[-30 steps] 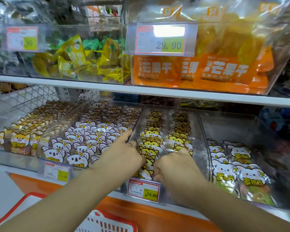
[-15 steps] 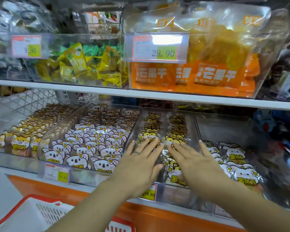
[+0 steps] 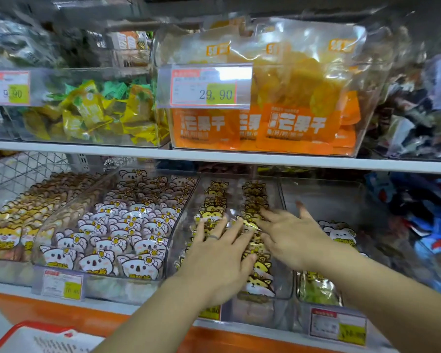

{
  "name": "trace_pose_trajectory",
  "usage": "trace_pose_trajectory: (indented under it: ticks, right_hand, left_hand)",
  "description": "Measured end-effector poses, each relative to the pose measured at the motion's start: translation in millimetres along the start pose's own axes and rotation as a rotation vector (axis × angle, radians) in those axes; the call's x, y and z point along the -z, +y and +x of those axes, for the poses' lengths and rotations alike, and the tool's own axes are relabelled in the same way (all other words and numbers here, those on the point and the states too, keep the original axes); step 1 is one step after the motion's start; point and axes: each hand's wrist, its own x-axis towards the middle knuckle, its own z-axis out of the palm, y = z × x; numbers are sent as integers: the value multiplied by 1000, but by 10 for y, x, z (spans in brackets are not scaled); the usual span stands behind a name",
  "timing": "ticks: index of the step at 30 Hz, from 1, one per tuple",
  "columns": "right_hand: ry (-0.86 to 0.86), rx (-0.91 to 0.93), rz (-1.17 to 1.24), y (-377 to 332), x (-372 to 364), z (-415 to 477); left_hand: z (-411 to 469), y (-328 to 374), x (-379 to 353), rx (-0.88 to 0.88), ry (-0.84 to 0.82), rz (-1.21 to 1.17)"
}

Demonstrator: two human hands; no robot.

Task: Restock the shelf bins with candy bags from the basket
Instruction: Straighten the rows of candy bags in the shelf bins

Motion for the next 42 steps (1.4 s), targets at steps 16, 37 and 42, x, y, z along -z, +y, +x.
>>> trace_pose_trajectory:
  ticks: [16, 37, 42]
  right_hand:
    - [209, -114, 109, -19, 66, 343]
    - [77, -256, -109, 81, 216, 123]
    - [-8, -254, -176, 42, 176, 284]
  left_hand:
    - [30, 13, 171, -11, -24, -49]
    - [695, -129, 377, 20, 57, -224]
    - [944, -100, 386, -9, -97, 23]
